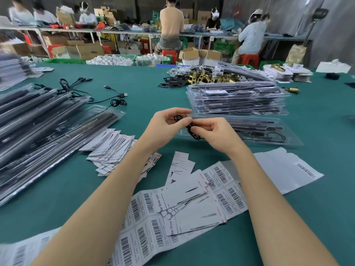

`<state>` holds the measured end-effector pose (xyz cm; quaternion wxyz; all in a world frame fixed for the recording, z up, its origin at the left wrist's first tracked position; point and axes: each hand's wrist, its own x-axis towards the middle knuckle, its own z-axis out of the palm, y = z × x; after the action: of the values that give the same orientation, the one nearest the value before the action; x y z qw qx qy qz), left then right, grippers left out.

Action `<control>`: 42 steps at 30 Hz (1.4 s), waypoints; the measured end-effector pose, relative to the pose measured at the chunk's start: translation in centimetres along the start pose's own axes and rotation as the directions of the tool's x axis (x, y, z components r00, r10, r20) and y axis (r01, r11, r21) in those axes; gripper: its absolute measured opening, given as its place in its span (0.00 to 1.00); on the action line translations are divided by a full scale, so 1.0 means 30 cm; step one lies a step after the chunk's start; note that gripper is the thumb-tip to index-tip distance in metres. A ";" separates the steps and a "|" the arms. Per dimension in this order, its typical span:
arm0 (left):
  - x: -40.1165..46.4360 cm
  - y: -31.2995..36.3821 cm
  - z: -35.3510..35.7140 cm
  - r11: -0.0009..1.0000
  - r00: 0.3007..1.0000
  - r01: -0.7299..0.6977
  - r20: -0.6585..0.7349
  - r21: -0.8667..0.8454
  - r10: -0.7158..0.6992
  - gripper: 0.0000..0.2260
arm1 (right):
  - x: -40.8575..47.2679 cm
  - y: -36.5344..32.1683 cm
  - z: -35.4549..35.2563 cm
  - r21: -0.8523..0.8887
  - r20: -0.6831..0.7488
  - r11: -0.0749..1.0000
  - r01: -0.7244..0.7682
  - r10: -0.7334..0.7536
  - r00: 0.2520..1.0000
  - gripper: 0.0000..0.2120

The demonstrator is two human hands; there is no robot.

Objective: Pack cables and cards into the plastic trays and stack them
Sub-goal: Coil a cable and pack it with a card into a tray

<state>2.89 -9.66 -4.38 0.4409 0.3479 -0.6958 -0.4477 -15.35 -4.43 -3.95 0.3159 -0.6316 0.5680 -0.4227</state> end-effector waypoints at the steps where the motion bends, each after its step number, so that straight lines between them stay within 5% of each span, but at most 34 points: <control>1: 0.003 0.001 -0.014 0.999 1.000 0.004 -0.015 0.035 -0.003 0.07 | -0.001 -0.002 0.000 0.003 -0.008 1.000 0.000 0.000 1.000 0.13; 8: 0.000 0.002 -0.033 0.990 0.998 -0.049 -0.020 0.129 0.052 0.04 | 0.002 -0.011 -0.011 -0.044 0.019 0.999 -0.009 0.010 1.000 0.13; 14: -0.011 -0.012 0.012 0.995 0.998 -0.028 -0.050 -0.091 0.024 0.04 | -0.009 -0.010 -0.037 0.064 0.093 0.996 -0.059 0.053 0.994 0.14; 19: -0.012 -0.012 0.026 0.994 0.999 -0.033 -0.036 -0.107 0.030 0.05 | -0.006 0.004 -0.039 0.112 0.067 0.990 -0.082 0.075 0.995 0.13; 23: 0.000 -0.004 -0.039 0.976 0.997 -0.047 0.070 0.211 0.033 0.14 | 0.002 -0.009 -0.031 0.059 0.024 0.998 -0.003 0.002 1.000 0.15; 27: 0.004 -0.034 -0.118 0.805 0.994 -0.006 0.094 0.593 -0.061 0.19 | 0.005 -0.014 -0.021 -0.035 0.000 0.998 0.058 -0.059 0.998 0.14; 35: -0.002 -0.052 -0.108 0.917 0.990 0.144 -0.049 0.373 -0.135 0.09 | -0.012 0.016 -0.001 -0.033 -0.088 0.998 0.060 -0.063 0.994 0.13; 42: 0.038 -0.025 -0.097 0.841 0.839 0.534 -0.070 -0.087 -0.540 0.11 | -0.026 0.021 -0.011 0.012 -0.044 0.999 0.040 -0.039 0.998 0.13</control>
<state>5.24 -11.84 -4.11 0.3401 0.5349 -0.5346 -0.5589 -15.93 -3.73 -4.49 0.2989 -0.6313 0.5596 -0.4461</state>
